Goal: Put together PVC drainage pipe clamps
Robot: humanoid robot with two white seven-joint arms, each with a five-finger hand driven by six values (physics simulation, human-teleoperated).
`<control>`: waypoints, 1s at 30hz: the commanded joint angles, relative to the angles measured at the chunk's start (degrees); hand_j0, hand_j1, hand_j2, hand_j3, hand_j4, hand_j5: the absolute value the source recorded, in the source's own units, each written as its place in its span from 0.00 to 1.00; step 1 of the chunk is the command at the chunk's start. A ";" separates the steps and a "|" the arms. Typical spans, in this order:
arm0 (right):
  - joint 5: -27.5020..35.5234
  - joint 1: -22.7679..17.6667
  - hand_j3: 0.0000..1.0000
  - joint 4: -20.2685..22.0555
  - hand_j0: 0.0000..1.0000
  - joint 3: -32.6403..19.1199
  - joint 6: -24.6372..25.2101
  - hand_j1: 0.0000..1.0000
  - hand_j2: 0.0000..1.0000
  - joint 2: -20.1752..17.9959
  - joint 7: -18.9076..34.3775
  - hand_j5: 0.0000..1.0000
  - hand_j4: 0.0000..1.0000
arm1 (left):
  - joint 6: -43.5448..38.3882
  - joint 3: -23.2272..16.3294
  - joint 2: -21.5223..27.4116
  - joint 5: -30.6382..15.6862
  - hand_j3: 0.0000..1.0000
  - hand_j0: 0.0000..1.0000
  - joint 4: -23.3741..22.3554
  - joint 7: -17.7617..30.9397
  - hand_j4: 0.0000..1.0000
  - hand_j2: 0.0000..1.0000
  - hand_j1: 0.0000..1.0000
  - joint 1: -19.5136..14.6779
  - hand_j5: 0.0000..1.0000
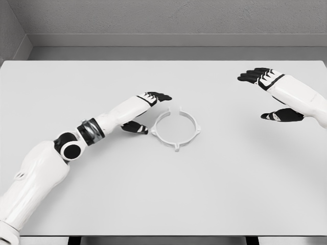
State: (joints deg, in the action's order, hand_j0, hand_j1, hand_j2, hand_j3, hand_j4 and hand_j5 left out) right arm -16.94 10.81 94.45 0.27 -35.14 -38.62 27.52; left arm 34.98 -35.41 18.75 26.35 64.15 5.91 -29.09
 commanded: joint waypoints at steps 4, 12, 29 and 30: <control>0.42 0.00 1.00 0.12 1.00 -0.01 0.14 1.00 1.00 -0.05 -0.10 1.00 1.00 | 0.02 -0.01 -0.65 -0.07 1.00 1.00 0.01 0.16 1.00 1.00 1.00 0.00 1.00; 0.42 0.00 1.00 0.21 1.00 -0.01 0.14 1.00 1.00 -0.05 -0.01 1.00 1.00 | 0.02 -0.01 -1.26 -0.07 1.00 1.00 0.01 0.16 1.00 1.00 1.00 0.00 1.00; 0.42 0.00 1.00 0.12 1.00 -0.01 0.14 1.00 1.00 -0.05 -0.10 1.00 1.00 | 0.02 0.16 -0.56 -0.42 1.00 1.00 0.45 0.16 1.00 1.00 1.00 -0.09 1.00; 0.42 0.00 1.00 0.12 1.00 -0.01 0.14 1.00 1.00 -0.05 -0.01 1.00 1.00 | 0.02 0.25 -0.38 -0.34 1.00 1.00 0.36 0.16 1.00 1.00 1.00 -0.18 1.00</control>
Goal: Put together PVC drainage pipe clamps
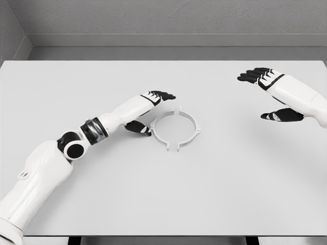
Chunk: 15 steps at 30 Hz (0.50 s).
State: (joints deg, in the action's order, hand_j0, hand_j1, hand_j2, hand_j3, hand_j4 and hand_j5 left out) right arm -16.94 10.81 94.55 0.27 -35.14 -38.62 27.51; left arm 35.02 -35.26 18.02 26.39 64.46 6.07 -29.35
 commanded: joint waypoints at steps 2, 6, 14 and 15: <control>0.41 0.00 1.00 -0.15 1.00 -0.01 0.14 1.00 1.00 -0.05 0.00 1.00 1.00 | -0.02 0.01 1.05 -0.47 1.00 1.00 0.05 0.00 1.00 1.00 1.00 -0.09 1.00; 0.41 0.00 1.00 -0.15 1.00 -0.01 0.14 1.00 1.00 -0.05 0.00 1.00 1.00 | -0.02 0.01 2.37 -0.38 1.00 1.00 0.14 0.00 1.00 1.00 1.00 -0.09 1.00; 0.41 0.00 1.00 -0.15 1.00 -0.01 0.14 1.00 1.00 -0.05 0.00 1.00 1.00 | -0.02 0.28 2.54 -0.38 1.00 1.00 -0.57 0.00 1.00 1.00 1.00 -1.14 1.00; 0.41 0.00 1.00 -0.15 1.00 -0.01 0.14 1.00 1.00 -0.05 -0.09 1.00 1.00 | -0.02 0.28 2.28 -0.38 1.00 1.00 -0.92 0.00 1.00 1.00 1.00 -1.23 1.00</control>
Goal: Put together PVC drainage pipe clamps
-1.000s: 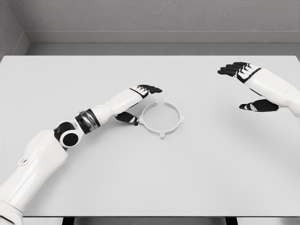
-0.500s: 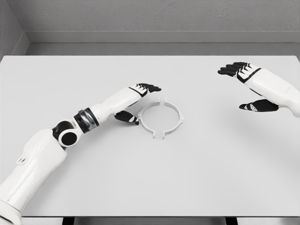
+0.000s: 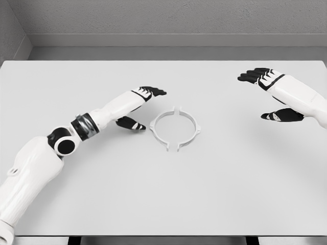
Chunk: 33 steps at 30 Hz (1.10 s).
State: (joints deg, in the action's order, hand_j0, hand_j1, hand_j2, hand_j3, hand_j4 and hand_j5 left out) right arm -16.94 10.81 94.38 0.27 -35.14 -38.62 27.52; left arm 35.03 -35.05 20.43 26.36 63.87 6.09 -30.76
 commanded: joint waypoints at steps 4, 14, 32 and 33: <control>0.42 0.00 1.00 0.02 1.00 -0.01 0.14 1.00 1.00 -0.05 -0.10 1.00 1.00 | -0.03 -0.02 -0.75 -0.17 1.00 1.00 -2.26 -0.03 1.00 1.00 1.00 -0.35 1.00; 0.42 0.00 1.00 0.02 1.00 -0.01 0.14 1.00 1.00 -0.05 -0.01 1.00 1.00 | -0.03 -0.19 -2.68 -0.17 1.00 1.00 -2.87 -0.03 1.00 1.00 1.00 -0.35 1.00; 0.42 0.00 1.00 0.02 1.00 -0.10 0.14 1.00 1.00 -0.05 -0.01 1.00 1.00 | -0.03 -0.19 -2.50 -0.34 1.00 1.00 -2.17 -0.03 1.00 1.00 1.00 -0.79 1.00; 0.42 0.00 1.00 0.02 1.00 -0.10 0.14 1.00 1.00 -0.05 -0.01 1.00 1.00 | -0.03 -0.19 -2.50 -0.34 1.00 1.00 -2.26 -0.03 1.00 1.00 1.00 -0.79 1.00</control>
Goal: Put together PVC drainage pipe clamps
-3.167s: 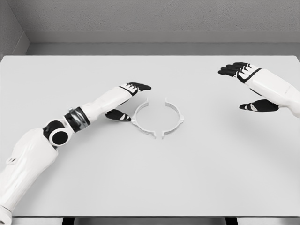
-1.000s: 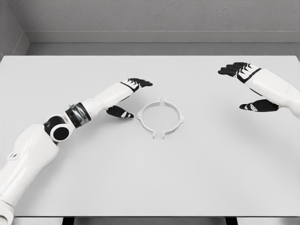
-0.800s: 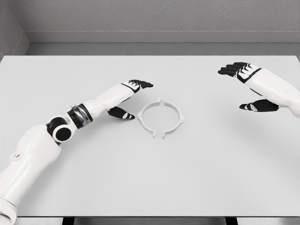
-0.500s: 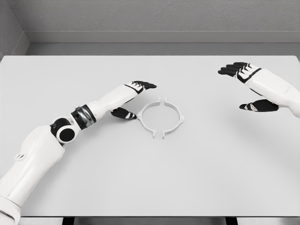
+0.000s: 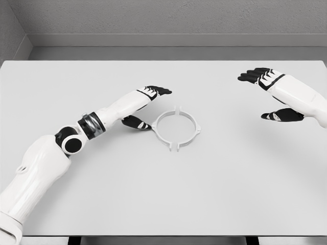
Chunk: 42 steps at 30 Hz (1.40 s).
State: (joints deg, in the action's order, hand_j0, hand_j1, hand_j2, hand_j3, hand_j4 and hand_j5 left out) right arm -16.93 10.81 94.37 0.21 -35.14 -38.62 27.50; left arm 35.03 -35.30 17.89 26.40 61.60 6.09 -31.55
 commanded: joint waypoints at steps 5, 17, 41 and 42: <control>0.41 0.00 1.00 0.02 1.00 -0.04 0.14 1.00 1.00 -0.05 0.01 1.00 1.00 | -0.03 0.05 0.04 -0.38 1.00 1.00 0.10 -0.03 1.00 1.00 1.00 -0.18 1.00; 0.41 0.00 1.00 0.02 1.00 -0.04 0.14 1.00 1.00 -0.05 0.01 1.00 1.00 | -0.03 -0.12 -0.32 0.58 1.00 1.00 1.07 -0.03 1.00 1.00 1.00 0.00 1.00; 0.50 0.00 1.00 0.11 1.00 -0.04 0.14 1.00 1.00 -0.05 -0.08 1.00 1.00 | -0.03 0.31 8.12 -0.47 1.00 1.00 6.43 -0.03 1.00 1.00 1.00 -0.35 1.00; 0.50 0.00 1.00 0.11 1.00 -0.04 0.14 1.00 1.00 -0.05 -0.08 1.00 1.00 | -0.03 1.89 10.49 -0.47 1.00 1.00 6.87 -0.03 1.00 1.00 1.00 -0.26 1.00</control>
State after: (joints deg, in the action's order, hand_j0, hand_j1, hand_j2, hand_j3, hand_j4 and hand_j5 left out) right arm -16.86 10.81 94.44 0.19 -35.14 -38.62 27.48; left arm 35.04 -34.64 24.29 26.52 66.82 6.10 -31.73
